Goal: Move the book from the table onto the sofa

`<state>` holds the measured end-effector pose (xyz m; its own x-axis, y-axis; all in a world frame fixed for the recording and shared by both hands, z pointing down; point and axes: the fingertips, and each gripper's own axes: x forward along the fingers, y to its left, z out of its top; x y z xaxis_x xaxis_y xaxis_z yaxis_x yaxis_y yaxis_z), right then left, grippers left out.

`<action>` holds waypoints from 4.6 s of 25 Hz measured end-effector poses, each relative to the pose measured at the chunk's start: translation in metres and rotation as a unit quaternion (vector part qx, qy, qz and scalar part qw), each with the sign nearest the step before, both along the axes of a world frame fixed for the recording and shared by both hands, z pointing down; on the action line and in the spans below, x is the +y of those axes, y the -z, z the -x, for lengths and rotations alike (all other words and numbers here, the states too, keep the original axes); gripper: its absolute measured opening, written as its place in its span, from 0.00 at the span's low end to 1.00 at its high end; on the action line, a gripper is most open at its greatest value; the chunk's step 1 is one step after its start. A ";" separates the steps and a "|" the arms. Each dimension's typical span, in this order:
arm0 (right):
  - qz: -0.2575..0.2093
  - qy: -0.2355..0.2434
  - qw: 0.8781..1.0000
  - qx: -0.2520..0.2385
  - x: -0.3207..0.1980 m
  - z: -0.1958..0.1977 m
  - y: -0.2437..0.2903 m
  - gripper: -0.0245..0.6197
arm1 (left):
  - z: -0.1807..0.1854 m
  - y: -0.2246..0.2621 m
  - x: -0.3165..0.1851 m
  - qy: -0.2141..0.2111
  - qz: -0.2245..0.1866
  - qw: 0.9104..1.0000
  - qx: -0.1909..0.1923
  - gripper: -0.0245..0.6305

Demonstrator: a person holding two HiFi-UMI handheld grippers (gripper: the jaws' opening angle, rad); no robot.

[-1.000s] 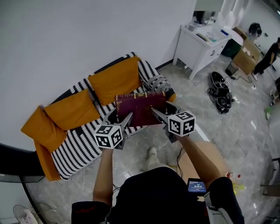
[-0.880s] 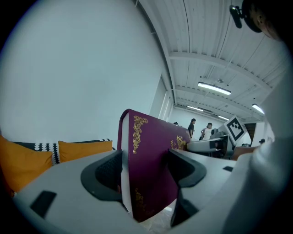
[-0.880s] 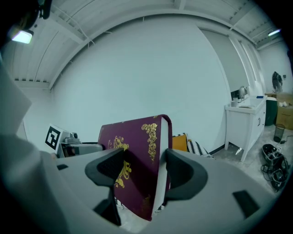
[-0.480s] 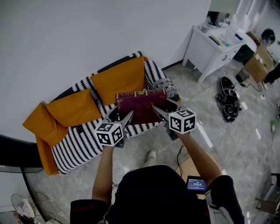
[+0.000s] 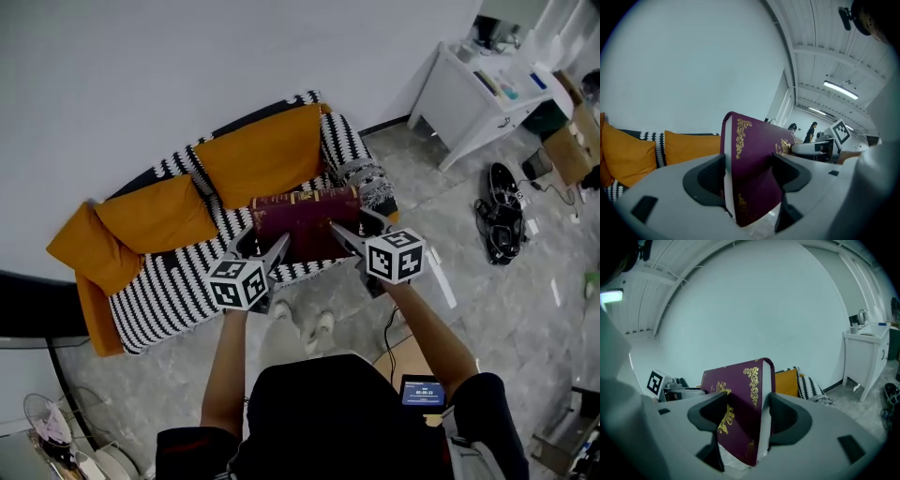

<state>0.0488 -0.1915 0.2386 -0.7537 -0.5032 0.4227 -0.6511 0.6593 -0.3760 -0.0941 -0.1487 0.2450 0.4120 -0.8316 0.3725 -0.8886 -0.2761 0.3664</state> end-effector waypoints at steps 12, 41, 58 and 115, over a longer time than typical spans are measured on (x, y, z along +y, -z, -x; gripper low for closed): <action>0.047 -0.022 0.999 0.001 -0.074 0.042 -0.057 0.49 | 0.043 -0.059 -0.074 0.001 0.038 0.999 0.021 0.52; 0.169 -0.073 0.982 0.034 -0.141 0.115 -0.257 0.49 | 0.120 -0.261 -0.151 -0.048 0.154 0.986 0.048 0.52; 0.243 -0.093 0.965 0.037 -0.140 0.132 -0.403 0.49 | 0.138 -0.400 -0.159 -0.074 0.224 0.971 0.037 0.53; 0.286 -0.075 0.949 0.107 -0.132 0.122 -0.486 0.32 | 0.151 -0.497 -0.144 -0.114 0.310 0.944 -0.006 0.41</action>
<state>-0.0735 -0.3230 0.7242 -0.5580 -0.2404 0.7943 -0.8233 0.2805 -0.4935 -0.2447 -0.2924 0.7424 0.5460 -0.3426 0.7646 -0.8374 -0.1961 0.5101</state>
